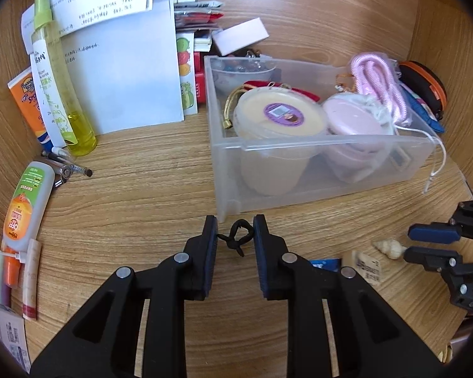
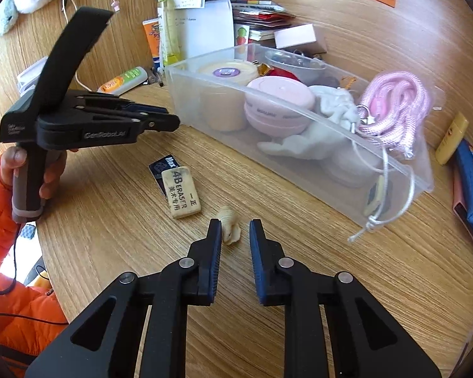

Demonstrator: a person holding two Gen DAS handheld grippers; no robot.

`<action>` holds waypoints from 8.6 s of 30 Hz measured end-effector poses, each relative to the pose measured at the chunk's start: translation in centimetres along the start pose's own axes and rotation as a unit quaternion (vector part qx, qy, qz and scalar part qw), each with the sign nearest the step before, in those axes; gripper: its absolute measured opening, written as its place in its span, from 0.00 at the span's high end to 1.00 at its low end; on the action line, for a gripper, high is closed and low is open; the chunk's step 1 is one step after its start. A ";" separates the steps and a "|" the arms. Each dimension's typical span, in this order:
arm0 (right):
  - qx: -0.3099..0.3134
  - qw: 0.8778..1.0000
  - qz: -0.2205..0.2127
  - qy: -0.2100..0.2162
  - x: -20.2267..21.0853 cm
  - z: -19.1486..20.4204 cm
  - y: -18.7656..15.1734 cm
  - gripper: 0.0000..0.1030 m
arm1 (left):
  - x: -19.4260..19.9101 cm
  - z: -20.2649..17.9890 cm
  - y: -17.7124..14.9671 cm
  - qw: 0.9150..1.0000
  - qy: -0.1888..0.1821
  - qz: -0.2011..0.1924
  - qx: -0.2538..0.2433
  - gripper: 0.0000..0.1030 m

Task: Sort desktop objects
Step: 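Grasp the small black clip with the left tool while the right tool grasps the shell, then carry the black clip and shell over the clear box and release them inside, then withdraw both tools from the box toward the blue staple box and eraser, then grasp the blue Max staple box with the left tool while the right tool grasps the eraser, then carry the staple box and eraser over the clear box and release them inside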

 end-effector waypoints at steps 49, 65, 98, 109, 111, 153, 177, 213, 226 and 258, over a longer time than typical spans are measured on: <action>0.010 1.000 -0.017 -0.008 -0.3 -0.7 3.9 0.83 | 7.3 -0.9 2.8 0.994 -0.037 -0.102 0.005 0.79; -0.028 0.992 -0.103 -0.065 6.4 -6.0 6.0 0.83 | 6.1 -3.4 7.0 0.992 -0.057 -0.116 -0.006 0.79; -0.109 0.988 -0.100 -0.035 2.9 -10.8 5.5 0.83 | -2.5 -6.2 12.0 0.997 -0.044 -0.058 -0.019 0.79; -0.101 0.989 -0.098 -0.043 2.6 -10.3 5.5 0.76 | -1.4 -6.1 11.9 0.997 -0.051 -0.064 -0.011 0.58; -0.097 0.989 -0.102 -0.046 2.8 -10.1 5.6 0.70 | -0.7 -6.1 12.0 0.996 -0.051 -0.073 -0.011 0.57; 0.026 0.999 -0.012 0.027 -0.7 2.5 3.2 0.28 | 3.8 3.0 -1.9 1.000 0.011 -0.018 0.020 0.11; 0.014 0.998 0.015 0.052 -1.8 1.7 2.9 0.79 | 2.2 -2.6 -3.6 0.998 -0.035 0.015 -0.051 0.11; -0.039 0.996 -0.084 0.009 5.0 -3.4 3.7 0.78 | 4.7 -3.9 2.1 0.997 -0.035 -0.047 -0.046 0.54; -0.058 0.990 -0.128 -0.028 7.2 -6.6 7.4 0.78 | 5.5 -3.3 9.5 0.992 -0.044 -0.112 -0.023 0.54; -0.050 0.995 -0.052 -0.064 -2.2 -10.6 13.5 0.78 | -4.1 -4.5 14.4 0.998 -0.053 -0.043 -0.014 0.54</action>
Point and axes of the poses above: each gripper's, at about its wrist camera, not at the fingertips, and x roughly against the way its jaws point, z to its left, y to its top, the point moved 4 cm from there along -x, roughly the way its jaws point, and after that the axes turned 7 degrees about y, right-handed, at the moved point
